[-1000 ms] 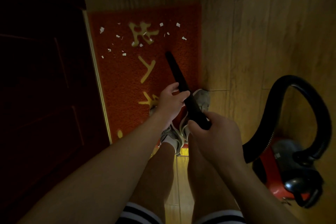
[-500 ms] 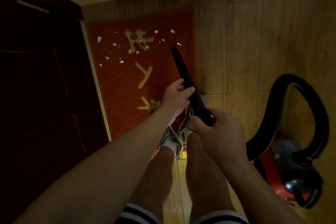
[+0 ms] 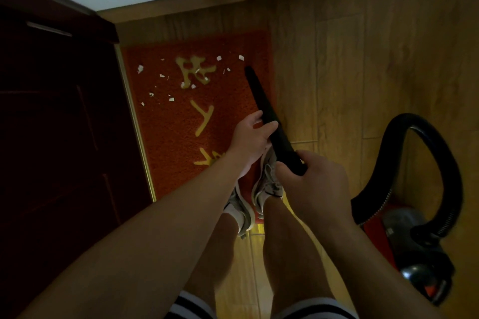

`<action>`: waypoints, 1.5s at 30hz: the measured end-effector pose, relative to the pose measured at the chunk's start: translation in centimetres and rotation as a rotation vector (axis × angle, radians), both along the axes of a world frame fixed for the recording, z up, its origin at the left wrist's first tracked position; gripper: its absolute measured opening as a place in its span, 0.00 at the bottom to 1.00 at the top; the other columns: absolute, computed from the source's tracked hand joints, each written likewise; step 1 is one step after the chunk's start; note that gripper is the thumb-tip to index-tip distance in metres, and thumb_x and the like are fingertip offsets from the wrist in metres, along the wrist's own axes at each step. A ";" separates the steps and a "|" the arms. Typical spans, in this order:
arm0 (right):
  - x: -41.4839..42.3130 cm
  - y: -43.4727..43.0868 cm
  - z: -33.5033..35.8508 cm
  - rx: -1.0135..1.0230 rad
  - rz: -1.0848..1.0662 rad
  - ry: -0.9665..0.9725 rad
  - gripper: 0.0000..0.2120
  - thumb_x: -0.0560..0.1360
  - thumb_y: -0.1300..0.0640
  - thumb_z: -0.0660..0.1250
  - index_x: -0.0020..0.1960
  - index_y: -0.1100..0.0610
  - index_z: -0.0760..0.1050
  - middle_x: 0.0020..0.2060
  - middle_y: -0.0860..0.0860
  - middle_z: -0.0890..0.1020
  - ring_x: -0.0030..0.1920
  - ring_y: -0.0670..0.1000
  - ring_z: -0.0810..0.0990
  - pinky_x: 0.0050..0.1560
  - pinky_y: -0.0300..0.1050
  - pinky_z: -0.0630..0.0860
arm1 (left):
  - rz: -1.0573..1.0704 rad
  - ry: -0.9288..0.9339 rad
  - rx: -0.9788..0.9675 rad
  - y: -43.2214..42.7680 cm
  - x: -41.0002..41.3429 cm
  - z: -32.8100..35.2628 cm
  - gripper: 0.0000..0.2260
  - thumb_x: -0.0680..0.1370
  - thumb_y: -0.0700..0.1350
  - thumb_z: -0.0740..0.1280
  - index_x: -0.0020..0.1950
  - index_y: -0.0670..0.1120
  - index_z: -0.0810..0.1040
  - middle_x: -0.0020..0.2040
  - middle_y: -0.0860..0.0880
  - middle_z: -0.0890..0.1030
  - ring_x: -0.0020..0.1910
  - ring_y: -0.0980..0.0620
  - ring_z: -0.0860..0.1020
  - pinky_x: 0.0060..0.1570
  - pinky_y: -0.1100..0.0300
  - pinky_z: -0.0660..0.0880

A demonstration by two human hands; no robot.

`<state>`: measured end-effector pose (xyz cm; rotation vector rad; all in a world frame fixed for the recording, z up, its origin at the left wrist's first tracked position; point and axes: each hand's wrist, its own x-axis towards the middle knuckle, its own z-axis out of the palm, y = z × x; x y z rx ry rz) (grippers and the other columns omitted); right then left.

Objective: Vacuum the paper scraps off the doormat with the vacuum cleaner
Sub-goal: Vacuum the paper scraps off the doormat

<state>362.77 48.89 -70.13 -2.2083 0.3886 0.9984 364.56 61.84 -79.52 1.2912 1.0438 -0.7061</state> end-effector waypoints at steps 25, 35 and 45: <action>2.1 3.9 0.0 -0.021 0.047 -0.071 0.07 0.74 0.52 0.70 0.45 0.57 0.81 0.27 0.52 0.78 0.26 0.51 0.76 0.23 0.42 0.67 | -0.034 -0.011 0.043 3.9 1.5 -0.6 0.25 0.82 0.44 0.67 0.79 0.42 0.66 0.74 0.45 0.71 0.69 0.46 0.76 0.61 0.57 0.78; 1.3 4.8 0.2 0.005 0.063 -0.044 0.11 0.75 0.50 0.69 0.49 0.58 0.82 0.32 0.53 0.82 0.30 0.53 0.80 0.31 0.57 0.79 | -0.008 0.017 0.067 4.9 0.0 -0.6 0.24 0.82 0.44 0.68 0.77 0.42 0.68 0.73 0.45 0.73 0.68 0.45 0.76 0.67 0.50 0.76; 1.4 5.1 0.0 0.021 0.057 -0.069 0.13 0.75 0.50 0.69 0.49 0.60 0.81 0.32 0.54 0.82 0.31 0.54 0.81 0.32 0.58 0.79 | 0.011 0.006 0.064 5.4 0.0 -0.9 0.25 0.82 0.45 0.68 0.78 0.42 0.67 0.74 0.46 0.71 0.70 0.44 0.75 0.69 0.47 0.75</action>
